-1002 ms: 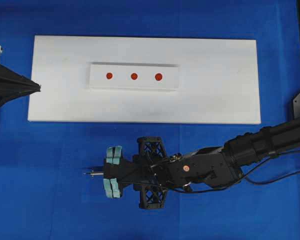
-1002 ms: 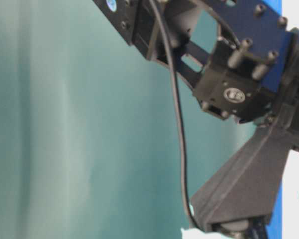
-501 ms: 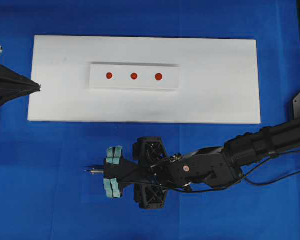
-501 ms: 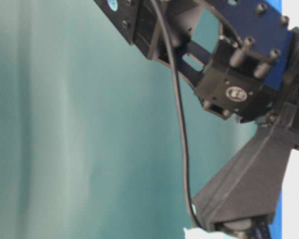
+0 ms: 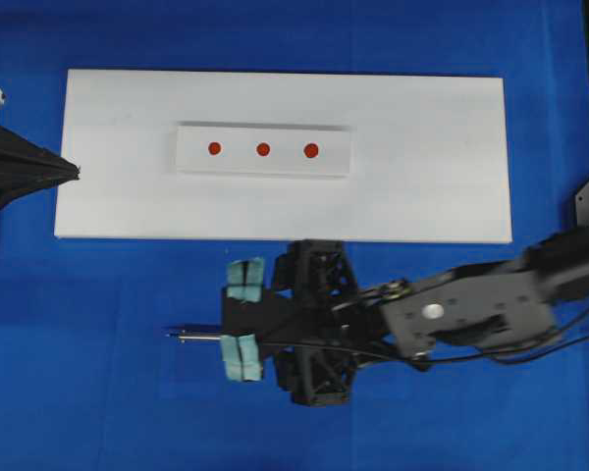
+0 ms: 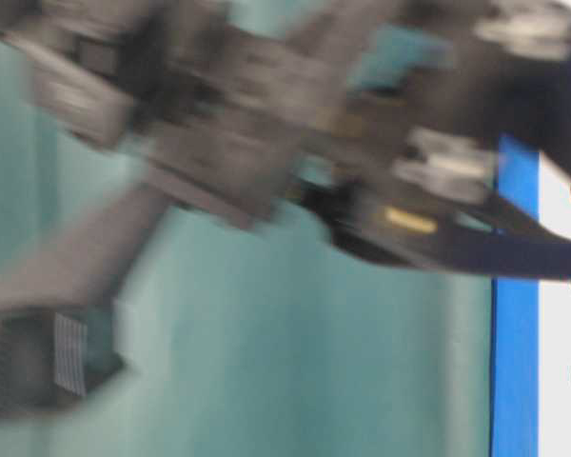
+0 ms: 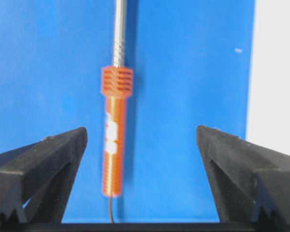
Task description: Touch the tip of the soldering iron to the mark.
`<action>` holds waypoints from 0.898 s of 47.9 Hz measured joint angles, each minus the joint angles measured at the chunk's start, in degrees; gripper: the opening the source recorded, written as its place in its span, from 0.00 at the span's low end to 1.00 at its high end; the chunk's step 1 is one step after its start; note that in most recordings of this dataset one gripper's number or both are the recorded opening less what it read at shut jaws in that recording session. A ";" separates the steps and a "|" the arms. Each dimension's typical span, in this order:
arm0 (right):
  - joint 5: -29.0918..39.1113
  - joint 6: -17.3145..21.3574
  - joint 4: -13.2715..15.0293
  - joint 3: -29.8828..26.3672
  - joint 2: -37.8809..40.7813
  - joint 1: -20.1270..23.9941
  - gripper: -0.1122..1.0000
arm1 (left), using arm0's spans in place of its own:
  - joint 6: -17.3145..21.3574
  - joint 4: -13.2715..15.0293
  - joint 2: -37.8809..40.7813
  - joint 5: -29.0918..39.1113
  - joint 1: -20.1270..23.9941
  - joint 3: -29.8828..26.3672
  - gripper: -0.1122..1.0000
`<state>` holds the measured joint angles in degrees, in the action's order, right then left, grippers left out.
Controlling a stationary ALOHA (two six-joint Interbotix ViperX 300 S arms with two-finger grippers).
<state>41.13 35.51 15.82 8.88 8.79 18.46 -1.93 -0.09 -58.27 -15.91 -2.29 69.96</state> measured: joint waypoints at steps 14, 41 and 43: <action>2.72 -0.18 1.23 0.00 -1.76 -0.09 0.87 | 0.00 0.00 0.00 -0.09 0.00 0.00 0.10; 2.46 -11.60 1.85 0.00 -1.93 -18.63 0.87 | 0.00 0.00 0.00 0.00 0.00 0.00 0.10; 2.37 -11.69 1.67 0.00 -2.11 -19.42 0.87 | 0.00 0.00 0.00 0.09 0.00 0.00 0.10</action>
<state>43.51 23.82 17.49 8.88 6.68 -0.97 -1.93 -0.09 -58.27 -15.82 -2.29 69.96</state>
